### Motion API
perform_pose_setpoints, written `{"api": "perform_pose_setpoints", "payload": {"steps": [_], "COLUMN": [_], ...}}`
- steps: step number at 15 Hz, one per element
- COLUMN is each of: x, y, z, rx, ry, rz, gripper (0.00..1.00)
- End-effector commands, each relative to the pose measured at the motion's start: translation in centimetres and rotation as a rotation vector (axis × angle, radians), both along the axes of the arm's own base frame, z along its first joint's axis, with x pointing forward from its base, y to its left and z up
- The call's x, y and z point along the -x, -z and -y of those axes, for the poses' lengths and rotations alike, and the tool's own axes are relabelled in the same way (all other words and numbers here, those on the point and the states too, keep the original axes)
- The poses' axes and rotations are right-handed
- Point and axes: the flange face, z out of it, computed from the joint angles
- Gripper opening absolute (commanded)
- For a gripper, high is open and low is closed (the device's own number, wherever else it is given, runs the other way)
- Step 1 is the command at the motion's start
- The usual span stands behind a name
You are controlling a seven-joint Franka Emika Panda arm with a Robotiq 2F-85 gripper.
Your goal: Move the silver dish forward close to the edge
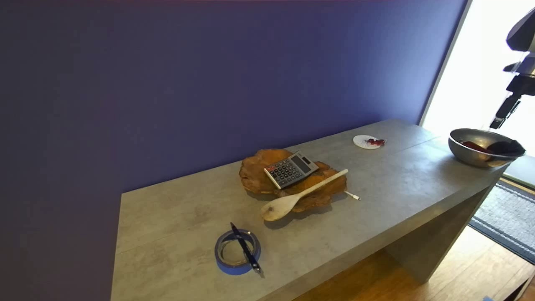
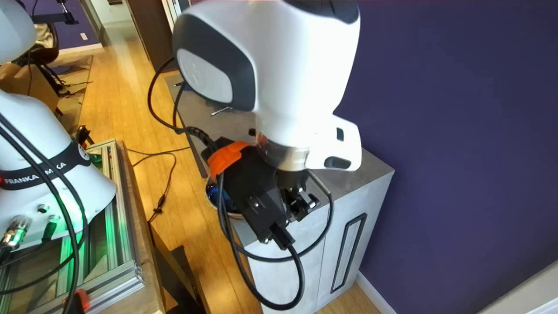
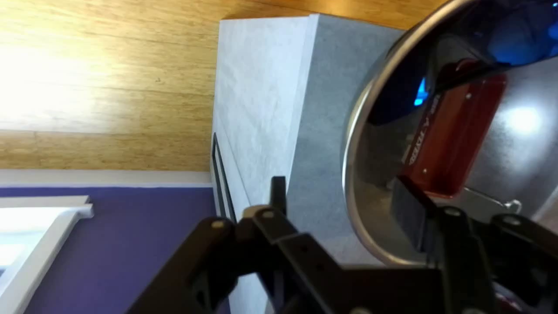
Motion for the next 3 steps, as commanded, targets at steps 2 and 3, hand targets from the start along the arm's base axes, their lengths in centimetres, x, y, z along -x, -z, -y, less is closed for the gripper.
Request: {"api": "perform_pose_setpoints", "payload": {"steps": [2, 3], "x": [2.1, 0.6], "y": [-8.4, -5.4], "z": [-2.3, -0.4], "rx": [0.080, 0.053], "ry": [-0.105, -0.050], "rz": [0.177, 0.099], "gripper": [0.99, 0.85]}}
